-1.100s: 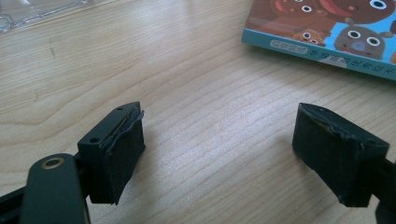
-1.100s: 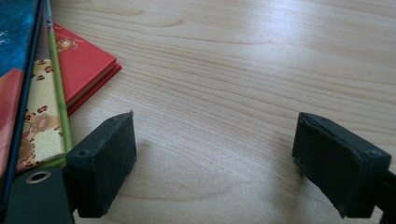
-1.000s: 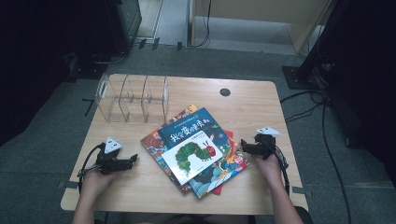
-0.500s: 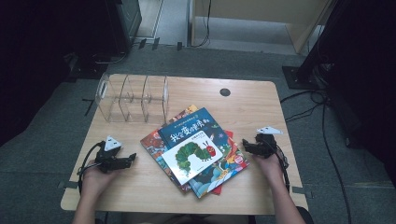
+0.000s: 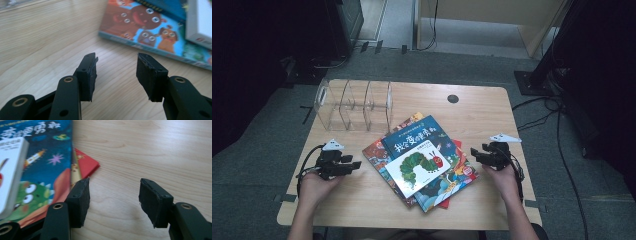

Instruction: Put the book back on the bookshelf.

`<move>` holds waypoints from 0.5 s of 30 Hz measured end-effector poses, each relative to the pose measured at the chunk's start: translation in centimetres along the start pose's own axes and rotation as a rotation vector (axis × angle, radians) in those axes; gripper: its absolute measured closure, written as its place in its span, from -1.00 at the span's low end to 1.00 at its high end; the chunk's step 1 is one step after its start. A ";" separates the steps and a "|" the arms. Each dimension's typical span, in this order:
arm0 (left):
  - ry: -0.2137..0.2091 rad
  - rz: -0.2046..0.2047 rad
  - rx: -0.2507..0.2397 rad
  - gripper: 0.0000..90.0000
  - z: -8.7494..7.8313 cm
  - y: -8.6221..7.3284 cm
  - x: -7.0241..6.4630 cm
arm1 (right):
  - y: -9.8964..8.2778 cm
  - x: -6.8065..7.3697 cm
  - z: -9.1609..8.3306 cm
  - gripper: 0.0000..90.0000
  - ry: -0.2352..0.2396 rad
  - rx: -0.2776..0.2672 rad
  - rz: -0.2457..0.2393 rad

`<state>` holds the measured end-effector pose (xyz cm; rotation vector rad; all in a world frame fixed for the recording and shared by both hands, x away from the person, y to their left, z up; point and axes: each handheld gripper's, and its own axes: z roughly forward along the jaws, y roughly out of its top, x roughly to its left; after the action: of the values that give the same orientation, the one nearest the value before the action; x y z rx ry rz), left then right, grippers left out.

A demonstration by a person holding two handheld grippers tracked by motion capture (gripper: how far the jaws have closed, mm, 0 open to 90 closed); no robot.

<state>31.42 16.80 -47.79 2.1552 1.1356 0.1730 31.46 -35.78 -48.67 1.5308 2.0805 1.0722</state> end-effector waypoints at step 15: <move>-0.140 0.032 0.000 0.00 1.2 3.9 -2.8 | -0.6 3.7 -1.8 0.36 0.095 -0.016 -0.038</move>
<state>32.82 12.50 -45.74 2.1500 1.0213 0.0356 28.51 -33.11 -47.35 1.4528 2.1488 1.1661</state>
